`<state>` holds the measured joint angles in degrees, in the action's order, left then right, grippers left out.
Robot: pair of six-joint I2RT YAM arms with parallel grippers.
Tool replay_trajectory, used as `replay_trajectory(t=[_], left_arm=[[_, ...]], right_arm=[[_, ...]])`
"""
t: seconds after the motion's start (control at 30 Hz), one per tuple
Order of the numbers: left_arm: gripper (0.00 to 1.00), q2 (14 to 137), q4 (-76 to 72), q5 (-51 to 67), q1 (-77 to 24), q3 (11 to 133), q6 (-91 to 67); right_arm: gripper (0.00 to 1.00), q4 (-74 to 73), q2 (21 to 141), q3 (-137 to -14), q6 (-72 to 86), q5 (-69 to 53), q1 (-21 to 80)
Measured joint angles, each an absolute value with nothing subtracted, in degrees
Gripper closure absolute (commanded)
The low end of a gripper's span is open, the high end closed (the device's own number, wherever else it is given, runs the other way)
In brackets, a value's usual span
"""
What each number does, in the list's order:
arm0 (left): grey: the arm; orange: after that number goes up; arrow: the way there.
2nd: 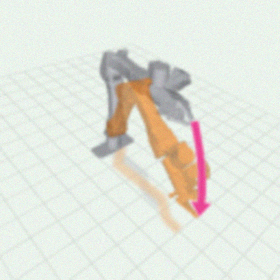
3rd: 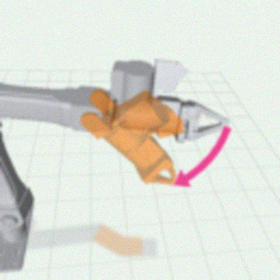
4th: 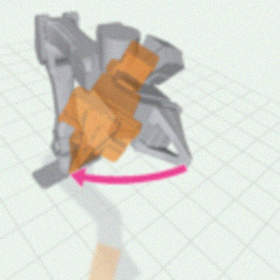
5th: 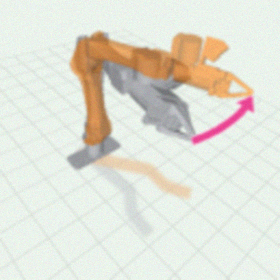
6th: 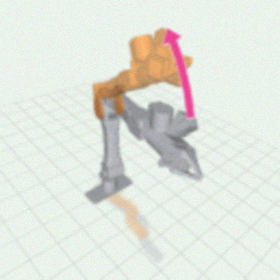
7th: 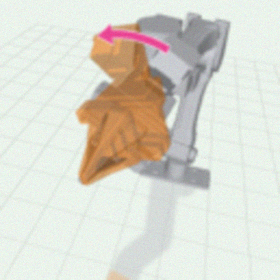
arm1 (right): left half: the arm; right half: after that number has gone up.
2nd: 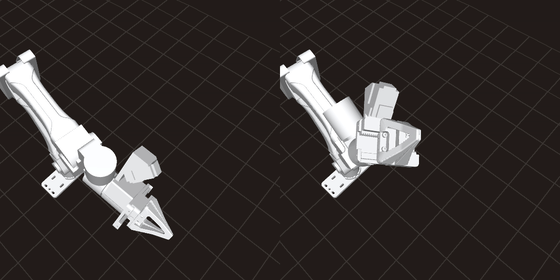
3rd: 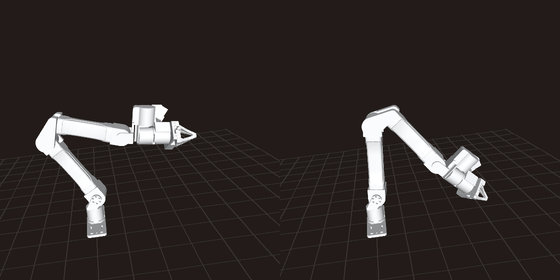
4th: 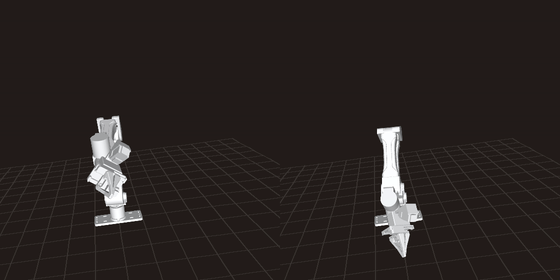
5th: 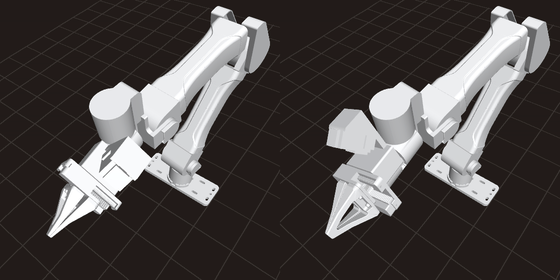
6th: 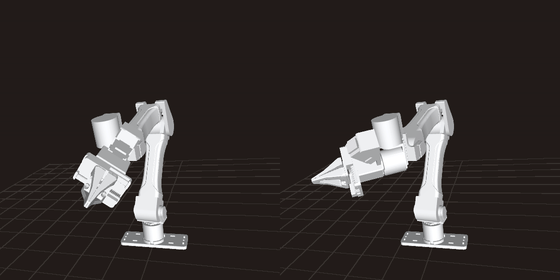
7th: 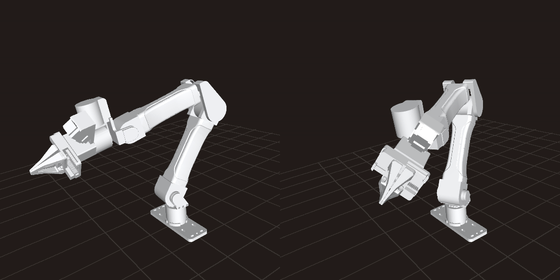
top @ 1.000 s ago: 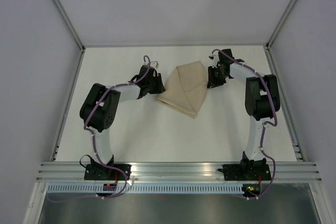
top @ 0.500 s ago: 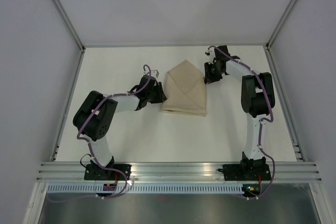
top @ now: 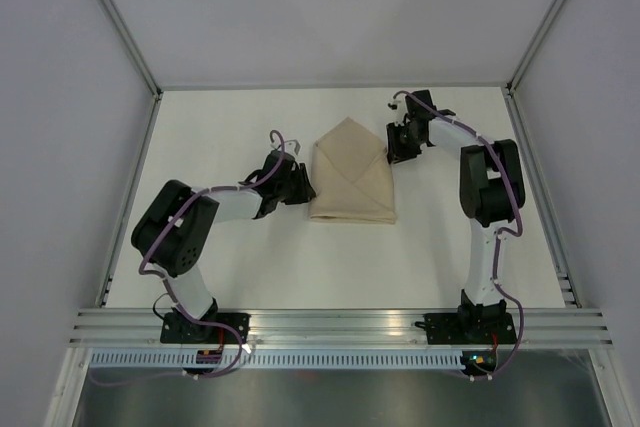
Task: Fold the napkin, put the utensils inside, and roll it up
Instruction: Fold the napkin, then roll the napkin with the utensil
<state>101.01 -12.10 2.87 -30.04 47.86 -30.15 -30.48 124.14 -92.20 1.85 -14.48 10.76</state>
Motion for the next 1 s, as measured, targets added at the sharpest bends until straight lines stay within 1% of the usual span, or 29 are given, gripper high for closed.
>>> replay_trajectory(t=[0.27, 0.47, 0.7, 0.77, 0.83, 0.9, 1.0], left_arm=[[0.56, 98.6, -7.7, 1.3, -30.0, 47.8, -29.9], [0.53, 91.1, -2.7, -0.1, -29.9, 48.8, -27.5], [0.5, 79.2, -2.3, -0.1, -29.9, 49.6, -22.9], [0.5, 77.0, -2.8, -0.1, -29.9, 49.6, -21.4], [0.5, 75.5, -3.4, -0.4, -29.9, 49.6, -20.4], [0.49, 74.4, -4.0, -0.6, -29.9, 49.3, -20.0], [0.49, 71.7, -6.2, -0.6, -29.9, 46.9, -19.7]], right_arm=[[0.67, -30.1, 120.4, -87.4, 2.2, -11.9, 10.6], [0.66, -30.3, 113.3, -85.7, 0.0, -8.6, 9.8], [0.59, -29.2, 97.2, -79.8, -9.0, -9.3, 8.9], [0.59, -29.3, 94.0, -78.5, -12.8, -10.7, 8.9], [0.55, -29.3, 92.1, -77.3, -16.3, -12.4, 9.0], [0.53, -28.4, 89.6, -74.2, -19.5, -14.0, 9.1], [0.52, -27.5, 85.7, -68.1, -23.7, -14.7, 10.6]])
